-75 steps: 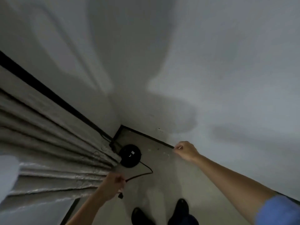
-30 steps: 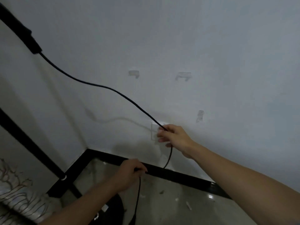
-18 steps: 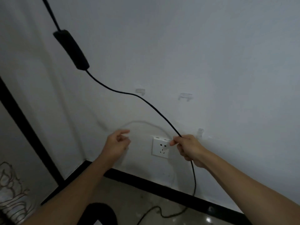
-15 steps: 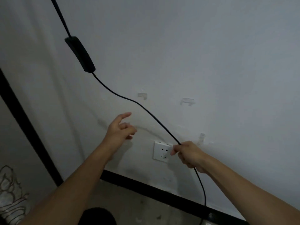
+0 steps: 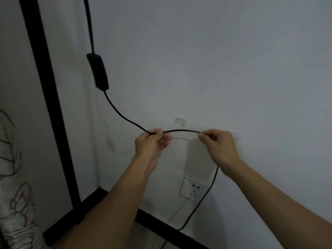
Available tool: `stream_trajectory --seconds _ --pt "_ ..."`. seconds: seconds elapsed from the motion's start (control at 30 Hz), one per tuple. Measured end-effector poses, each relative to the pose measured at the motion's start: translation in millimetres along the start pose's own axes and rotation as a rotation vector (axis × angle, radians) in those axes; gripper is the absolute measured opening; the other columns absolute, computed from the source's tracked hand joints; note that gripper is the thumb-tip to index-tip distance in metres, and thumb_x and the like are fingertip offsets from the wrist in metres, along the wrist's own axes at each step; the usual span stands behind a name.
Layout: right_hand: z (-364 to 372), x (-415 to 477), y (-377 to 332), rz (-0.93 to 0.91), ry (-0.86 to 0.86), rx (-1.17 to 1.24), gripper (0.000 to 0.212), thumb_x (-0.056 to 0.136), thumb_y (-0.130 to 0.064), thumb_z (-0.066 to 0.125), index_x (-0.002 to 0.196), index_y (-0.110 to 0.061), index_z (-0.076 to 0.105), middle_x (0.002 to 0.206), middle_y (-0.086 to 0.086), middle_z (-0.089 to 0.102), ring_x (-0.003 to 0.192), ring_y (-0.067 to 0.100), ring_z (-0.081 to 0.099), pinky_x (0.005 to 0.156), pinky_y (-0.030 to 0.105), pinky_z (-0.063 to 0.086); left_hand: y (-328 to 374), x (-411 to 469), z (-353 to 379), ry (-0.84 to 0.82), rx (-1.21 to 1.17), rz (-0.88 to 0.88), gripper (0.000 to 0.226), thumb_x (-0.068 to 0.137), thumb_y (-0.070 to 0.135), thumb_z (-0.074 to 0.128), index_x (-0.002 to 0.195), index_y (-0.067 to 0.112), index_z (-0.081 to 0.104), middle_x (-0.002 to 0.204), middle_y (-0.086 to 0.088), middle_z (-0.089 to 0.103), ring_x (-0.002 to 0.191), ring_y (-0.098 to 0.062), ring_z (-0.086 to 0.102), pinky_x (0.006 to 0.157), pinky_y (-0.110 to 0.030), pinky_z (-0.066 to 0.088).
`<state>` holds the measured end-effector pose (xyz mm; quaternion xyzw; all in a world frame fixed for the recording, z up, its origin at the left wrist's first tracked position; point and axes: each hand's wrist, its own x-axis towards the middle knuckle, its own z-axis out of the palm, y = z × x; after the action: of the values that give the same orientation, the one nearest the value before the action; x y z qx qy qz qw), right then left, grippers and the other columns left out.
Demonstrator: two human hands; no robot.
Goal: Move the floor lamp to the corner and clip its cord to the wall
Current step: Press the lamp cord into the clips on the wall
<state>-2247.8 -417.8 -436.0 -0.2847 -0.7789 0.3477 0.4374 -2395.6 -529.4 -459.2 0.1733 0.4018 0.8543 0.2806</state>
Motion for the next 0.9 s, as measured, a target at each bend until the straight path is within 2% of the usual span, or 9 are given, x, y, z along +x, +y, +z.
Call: stream_trajectory --seconds 0.1,0.23,0.43,0.6,0.67,0.73,0.8,0.9 --pt "5 26 -21 -0.139 0.046 -0.172 0.011 0.087 -0.026 0.066 0.085 -0.019 0.075 0.071 -0.008 0.068 0.071 0.013 0.064 0.069 0.028 0.050 1 7 3 0.011 -0.052 0.024 0.012 0.089 -0.002 0.057 0.080 0.005 0.059 0.077 -0.017 0.067 0.061 -0.019 0.070 0.057 -0.021 0.060" --pt "13 43 -34 -0.223 0.070 -0.319 0.009 0.087 -0.028 0.064 0.087 -0.024 0.072 0.071 -0.008 0.066 0.074 0.018 0.067 0.069 0.032 0.054 0 17 1 0.048 -0.060 0.055 0.014 0.088 -0.004 0.058 0.077 0.005 0.060 0.077 -0.017 0.067 0.066 -0.024 0.068 0.059 -0.021 0.060" --pt "16 39 -25 -0.268 0.094 -0.506 0.011 0.086 -0.029 0.061 0.086 -0.024 0.071 0.066 -0.011 0.062 0.073 0.019 0.066 0.064 0.027 0.045 -6 23 -6 0.063 -0.015 0.044 0.012 0.086 -0.004 0.059 0.077 0.004 0.061 0.074 -0.017 0.067 0.062 -0.022 0.069 0.059 -0.023 0.060" --pt "20 24 -9 -0.202 0.056 -0.394 0.016 0.089 -0.032 0.060 0.081 -0.022 0.070 0.057 -0.009 0.063 0.062 0.014 0.064 0.060 0.027 0.046 -11 23 -6 0.079 0.017 0.051 0.012 0.086 -0.004 0.058 0.078 0.005 0.061 0.071 -0.015 0.067 0.056 -0.018 0.068 0.057 -0.023 0.059" --pt "23 10 2 -0.120 0.016 -0.285 0.020 0.091 -0.031 0.058 0.079 -0.020 0.069 0.052 -0.005 0.064 0.051 0.007 0.059 0.056 0.027 0.045 -9 22 -4 0.089 0.026 0.057 0.015 0.086 -0.004 0.058 0.076 0.006 0.060 0.071 -0.015 0.066 0.054 -0.017 0.068 0.055 -0.022 0.058" --pt "22 -10 16 -0.010 -0.031 -0.126 0.017 0.093 -0.030 0.058 0.085 -0.018 0.067 0.052 -0.001 0.063 0.044 0.008 0.055 0.051 0.028 0.045 -6 21 -3 0.098 0.032 0.066 0.016 0.087 -0.004 0.057 0.075 0.006 0.060 0.071 -0.015 0.066 0.056 -0.018 0.068 0.055 -0.022 0.058" --pt "17 -34 32 0.088 -0.070 0.044 0.013 0.094 -0.027 0.059 0.091 -0.016 0.066 0.052 0.001 0.062 0.045 0.011 0.057 0.047 0.026 0.046 -3 20 -4 0.097 0.042 0.076 0.014 0.087 -0.004 0.056 0.077 0.005 0.059 0.073 -0.016 0.066 0.060 -0.022 0.067 0.055 -0.022 0.058" --pt "2 -73 57 0.176 -0.081 0.168 0.016 0.096 -0.026 0.055 0.090 -0.015 0.067 0.053 0.003 0.061 0.050 0.015 0.060 0.052 0.024 0.051 0 20 -4 0.113 0.052 0.102 0.013 0.088 -0.002 0.057 0.078 0.006 0.059 0.071 -0.016 0.066 0.056 -0.020 0.068 0.053 -0.022 0.058"
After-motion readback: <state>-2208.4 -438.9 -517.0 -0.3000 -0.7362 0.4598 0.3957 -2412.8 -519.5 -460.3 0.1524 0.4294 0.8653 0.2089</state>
